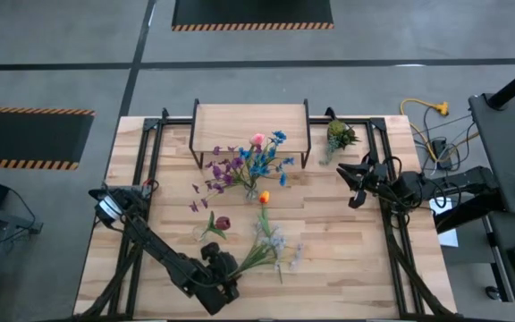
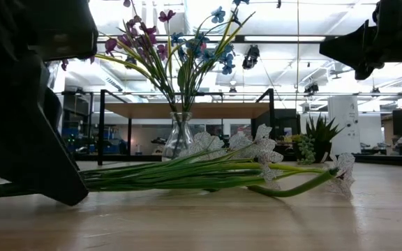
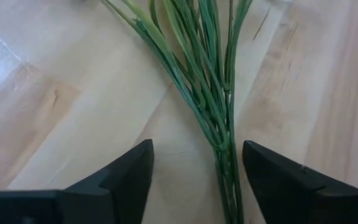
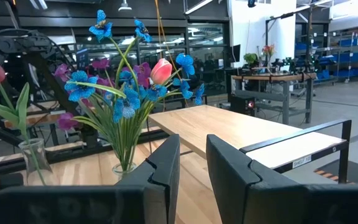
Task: Pick and place flowers into a vace then onto a shelf
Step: Put the white flower into the left transparent vase
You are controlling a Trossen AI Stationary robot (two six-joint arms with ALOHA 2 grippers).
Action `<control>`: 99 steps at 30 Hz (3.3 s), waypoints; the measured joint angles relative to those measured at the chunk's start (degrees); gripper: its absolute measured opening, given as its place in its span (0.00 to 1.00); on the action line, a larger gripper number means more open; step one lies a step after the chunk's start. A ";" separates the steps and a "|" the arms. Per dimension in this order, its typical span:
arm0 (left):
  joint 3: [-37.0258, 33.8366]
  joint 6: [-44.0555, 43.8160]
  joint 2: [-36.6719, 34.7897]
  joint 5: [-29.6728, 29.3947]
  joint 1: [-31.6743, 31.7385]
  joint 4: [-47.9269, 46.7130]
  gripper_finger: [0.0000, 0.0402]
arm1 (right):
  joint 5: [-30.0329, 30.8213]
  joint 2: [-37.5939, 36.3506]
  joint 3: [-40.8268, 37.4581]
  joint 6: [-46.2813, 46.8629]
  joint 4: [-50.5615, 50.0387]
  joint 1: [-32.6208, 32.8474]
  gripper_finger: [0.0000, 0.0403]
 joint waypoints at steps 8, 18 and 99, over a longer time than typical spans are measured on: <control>0.35 0.18 0.00 1.10 0.48 0.02 0.29 | 0.00 -0.01 0.00 -0.23 0.01 0.00 0.18; 0.34 3.07 -1.51 2.44 0.38 0.22 0.02 | 0.00 0.00 0.00 -0.92 0.02 0.00 0.18; -54.57 96.65 -65.32 -0.38 0.50 79.88 0.01 | 0.00 0.04 0.00 0.65 -0.42 0.00 0.18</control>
